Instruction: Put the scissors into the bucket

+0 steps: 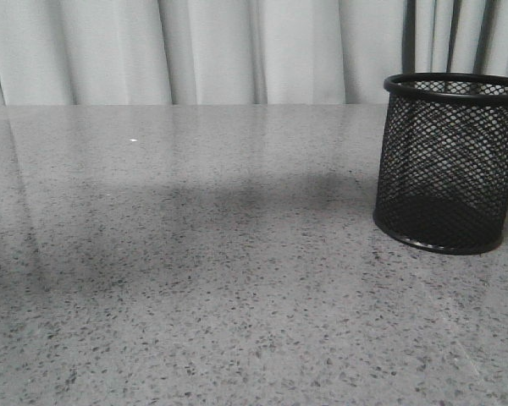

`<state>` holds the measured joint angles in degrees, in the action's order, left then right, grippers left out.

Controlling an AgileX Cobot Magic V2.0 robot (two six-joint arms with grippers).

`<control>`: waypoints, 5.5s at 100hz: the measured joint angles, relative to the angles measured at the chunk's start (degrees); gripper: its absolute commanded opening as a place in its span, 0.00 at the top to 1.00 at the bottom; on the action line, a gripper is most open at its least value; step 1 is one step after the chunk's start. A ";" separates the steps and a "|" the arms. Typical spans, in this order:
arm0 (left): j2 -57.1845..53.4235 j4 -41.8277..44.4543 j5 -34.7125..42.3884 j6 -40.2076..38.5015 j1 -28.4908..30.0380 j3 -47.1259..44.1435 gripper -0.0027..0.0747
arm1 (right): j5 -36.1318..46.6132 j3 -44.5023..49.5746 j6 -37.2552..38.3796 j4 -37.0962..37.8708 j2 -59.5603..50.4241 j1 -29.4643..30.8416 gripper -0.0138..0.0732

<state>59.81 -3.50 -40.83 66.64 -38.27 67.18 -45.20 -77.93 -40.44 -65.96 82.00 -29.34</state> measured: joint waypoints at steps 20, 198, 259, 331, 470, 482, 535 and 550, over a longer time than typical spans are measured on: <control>-0.69 0.92 0.09 0.00 0.00 -0.21 0.88 | -2.80 -2.15 0.44 -1.41 1.42 -0.21 0.91; -26.04 -5.98 -10.44 -1.39 -0.15 -1.32 0.99 | -27.70 3.24 46.86 67.43 -24.57 -4.37 0.90; -26.04 -6.09 -11.27 -3.33 -0.15 -1.32 0.99 | -27.03 3.34 46.86 74.92 -12.50 -4.37 0.44; -44.15 12.27 11.18 -47.06 -0.15 -26.16 0.99 | -14.07 5.65 46.86 78.64 -33.59 -6.75 0.90; -56.97 9.73 27.33 -64.70 -0.15 -52.57 0.99 | 13.03 49.12 49.66 83.81 -72.41 -6.75 0.90; -57.11 9.73 27.59 -63.80 -0.03 -52.82 0.99 | 13.03 49.12 49.66 83.81 -72.41 -6.75 0.90; -57.24 3.50 34.35 -56.92 26.88 -67.11 0.99 | 13.03 49.12 49.76 83.81 -72.41 -6.75 0.90; -57.28 2.94 32.66 -61.53 31.66 -67.38 0.99 | 13.03 49.12 49.76 83.81 -72.41 -6.75 0.90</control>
<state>2.53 -0.57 -8.16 5.10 -6.61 -0.20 -32.16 -28.81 9.33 17.85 9.59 -36.09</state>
